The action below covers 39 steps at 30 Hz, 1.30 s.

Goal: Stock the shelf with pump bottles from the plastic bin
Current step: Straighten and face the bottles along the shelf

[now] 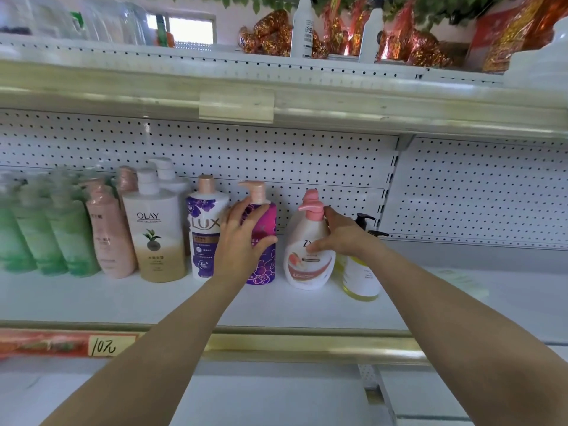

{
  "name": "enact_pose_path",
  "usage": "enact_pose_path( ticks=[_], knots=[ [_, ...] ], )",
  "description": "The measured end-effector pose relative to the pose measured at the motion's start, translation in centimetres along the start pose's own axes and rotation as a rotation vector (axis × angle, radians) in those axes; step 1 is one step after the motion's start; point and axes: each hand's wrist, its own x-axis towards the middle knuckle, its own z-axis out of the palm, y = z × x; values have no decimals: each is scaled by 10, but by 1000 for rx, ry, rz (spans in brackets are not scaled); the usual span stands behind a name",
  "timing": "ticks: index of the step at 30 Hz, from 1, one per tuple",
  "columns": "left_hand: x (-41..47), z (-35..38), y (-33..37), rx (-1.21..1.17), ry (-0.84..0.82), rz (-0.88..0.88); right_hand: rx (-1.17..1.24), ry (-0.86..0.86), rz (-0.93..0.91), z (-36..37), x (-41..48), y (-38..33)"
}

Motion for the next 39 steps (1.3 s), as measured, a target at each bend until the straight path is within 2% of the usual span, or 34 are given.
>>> enact_pose_path(
  ticks=[22,31,35,37,39],
  knots=[
    [0,0,-1,5,-17,12,-116,-114,-3,-10,9,-9],
    [1,-1,7,-15,-18,-16,-137,-95,16,-8,-3,-12],
    [-5,2,19,17,38,-63,-24,22,-53,-37,-17,-15],
    [-11,7,33,48,98,-10,78,109,-69,-58,-26,-11],
    [-17,14,51,14,92,25,95,170,-63,-75,-34,2]
  ],
)
